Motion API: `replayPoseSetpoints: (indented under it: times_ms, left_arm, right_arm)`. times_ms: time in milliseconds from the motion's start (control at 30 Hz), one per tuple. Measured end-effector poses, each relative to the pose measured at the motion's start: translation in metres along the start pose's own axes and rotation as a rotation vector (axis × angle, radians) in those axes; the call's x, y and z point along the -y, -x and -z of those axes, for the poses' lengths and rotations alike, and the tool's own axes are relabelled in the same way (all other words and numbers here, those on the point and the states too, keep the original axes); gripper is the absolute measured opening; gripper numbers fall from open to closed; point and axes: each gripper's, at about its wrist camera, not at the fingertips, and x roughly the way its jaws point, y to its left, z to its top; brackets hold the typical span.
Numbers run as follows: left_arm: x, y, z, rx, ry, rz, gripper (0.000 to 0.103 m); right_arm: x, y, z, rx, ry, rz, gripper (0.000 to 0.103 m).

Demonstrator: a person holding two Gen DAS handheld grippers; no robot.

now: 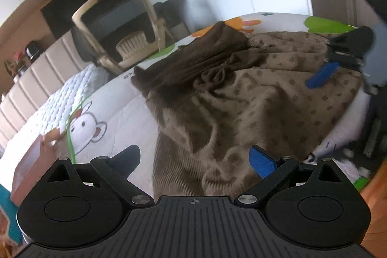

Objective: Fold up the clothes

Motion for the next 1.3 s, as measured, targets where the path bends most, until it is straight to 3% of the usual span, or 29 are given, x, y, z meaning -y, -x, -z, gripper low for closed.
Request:
replayPoseSetpoints:
  times_ms: [133, 267, 367, 433, 467, 500, 567, 700, 833, 1000, 1300]
  left_arm:
    - [0.025, -0.001, 0.003, 0.009, -0.155, 0.044, 0.100]
    - [0.056, -0.021, 0.010, -0.012, -0.337, 0.009, 0.099]
    - [0.057, -0.033, 0.004, -0.002, -0.330, 0.015, 0.098]
    - [0.050, -0.037, -0.006, 0.006, -0.290, 0.022, 0.060]
    - [0.044, -0.039, -0.011, 0.006, -0.253, 0.040, 0.031]
    - [0.036, -0.039, -0.017, 0.007, -0.207, 0.067, 0.013]
    - [0.019, -0.035, -0.029, 0.032, -0.097, 0.114, 0.010]
    - [-0.015, -0.020, -0.054, 0.106, 0.096, 0.185, 0.009]
    - [-0.032, -0.009, -0.075, 0.168, 0.167, 0.173, 0.008]
    - [-0.034, -0.005, -0.086, 0.192, 0.168, 0.172, 0.008]
    - [-0.040, -0.007, -0.074, 0.182, 0.176, 0.165, 0.008]
  right_arm:
    - [0.026, 0.003, -0.004, 0.051, -0.093, 0.179, 0.103]
    - [0.043, 0.019, -0.005, 0.106, -0.142, 0.210, 0.103]
    - [0.045, 0.028, -0.004, 0.122, -0.122, 0.211, 0.103]
    - [0.045, 0.033, -0.004, 0.132, -0.099, 0.201, 0.103]
    - [0.044, 0.038, -0.003, 0.137, -0.086, 0.194, 0.103]
    - [0.043, 0.043, -0.002, 0.143, -0.074, 0.187, 0.103]
    - [0.043, 0.053, -0.001, 0.160, -0.042, 0.114, 0.103]
    - [0.024, 0.079, 0.011, 0.166, 0.044, -0.212, 0.103]
    - [0.007, 0.072, 0.005, 0.177, -0.041, -0.453, 0.103]
    - [0.009, 0.010, -0.039, 0.130, -0.185, -0.471, 0.103]
    - [0.061, -0.036, -0.045, -0.111, -0.400, -0.656, 0.103]
